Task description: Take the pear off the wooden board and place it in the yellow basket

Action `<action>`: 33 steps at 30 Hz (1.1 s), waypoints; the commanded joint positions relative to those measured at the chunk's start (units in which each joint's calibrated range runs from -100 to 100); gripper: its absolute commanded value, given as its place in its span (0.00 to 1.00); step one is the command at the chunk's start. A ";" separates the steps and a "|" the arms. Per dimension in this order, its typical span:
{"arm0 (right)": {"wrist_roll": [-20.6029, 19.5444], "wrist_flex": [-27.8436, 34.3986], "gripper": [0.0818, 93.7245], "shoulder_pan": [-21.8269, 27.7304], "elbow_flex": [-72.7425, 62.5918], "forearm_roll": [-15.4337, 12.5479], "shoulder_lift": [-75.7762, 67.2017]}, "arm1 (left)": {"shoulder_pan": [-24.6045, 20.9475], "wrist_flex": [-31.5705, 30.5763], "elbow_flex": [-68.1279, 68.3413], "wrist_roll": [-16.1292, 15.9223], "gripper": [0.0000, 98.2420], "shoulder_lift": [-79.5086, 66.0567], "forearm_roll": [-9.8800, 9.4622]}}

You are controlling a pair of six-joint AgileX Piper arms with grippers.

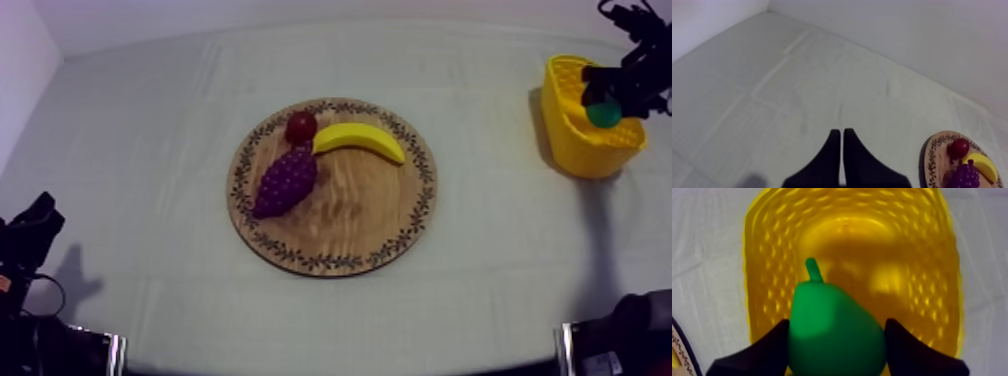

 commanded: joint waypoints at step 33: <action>9.04 -10.52 0.05 1.44 18.05 -9.09 -31.78 | 0.01 0.00 0.03 0.00 0.00 0.02 0.01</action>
